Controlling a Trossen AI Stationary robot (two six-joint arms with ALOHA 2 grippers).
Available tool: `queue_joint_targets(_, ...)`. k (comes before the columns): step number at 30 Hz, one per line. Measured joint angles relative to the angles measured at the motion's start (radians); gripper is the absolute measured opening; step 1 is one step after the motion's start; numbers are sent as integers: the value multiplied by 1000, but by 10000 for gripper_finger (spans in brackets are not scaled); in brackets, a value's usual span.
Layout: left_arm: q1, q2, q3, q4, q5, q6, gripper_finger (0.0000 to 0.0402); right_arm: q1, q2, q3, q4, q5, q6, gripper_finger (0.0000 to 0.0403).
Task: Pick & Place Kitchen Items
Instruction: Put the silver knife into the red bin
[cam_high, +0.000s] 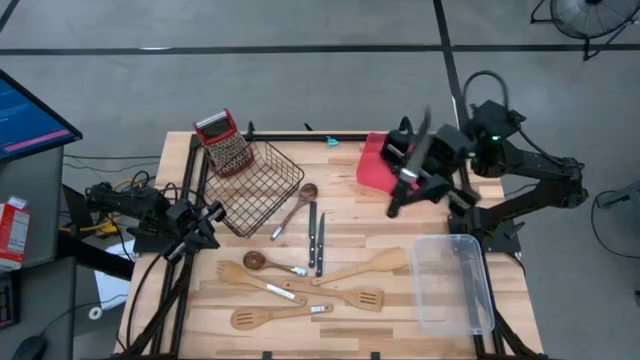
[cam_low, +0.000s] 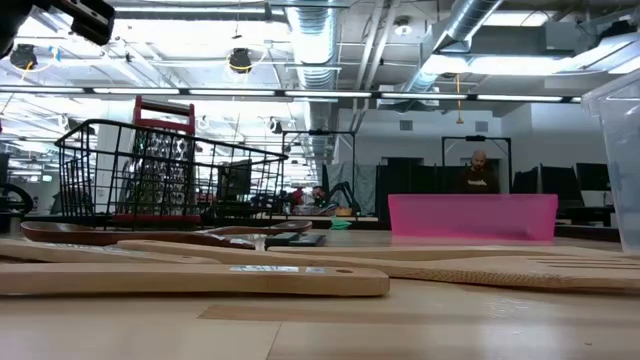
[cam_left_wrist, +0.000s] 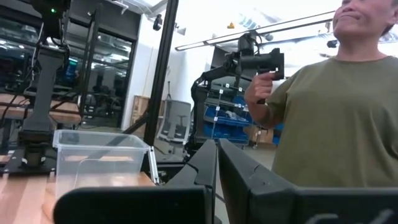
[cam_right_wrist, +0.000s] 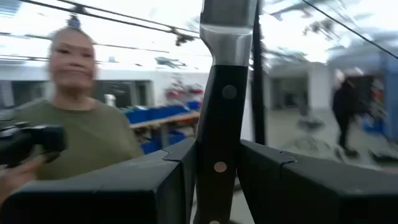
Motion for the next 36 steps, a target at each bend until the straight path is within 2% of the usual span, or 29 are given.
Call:
queue_joint_targets(5,0,1,0,5,0,-2,2,-1,2,0,-214,251,-113,94)
queue_joint_targets(10,0,1,0,6,0,-2,2,3,2,0,-350,540,-197,94)
queue_joint_targets(16,0,1,0,12,0,-2,2,1,2,0,-483,957,-302,94)
queue_joint_targets(22,0,1,0,14,0,-3,2,1,20,0,-527,1353,-395,94)
queue_joint_targets(25,0,2,0,19,0,-3,2,0,23,0,-525,1515,-460,94)
queue_joint_targets(32,0,2,0,23,0,-3,2,-15,44,0,-452,1802,-609,94)
queue_joint_targets(36,0,2,0,24,0,-3,2,-44,49,0,-408,1891,-684,94)
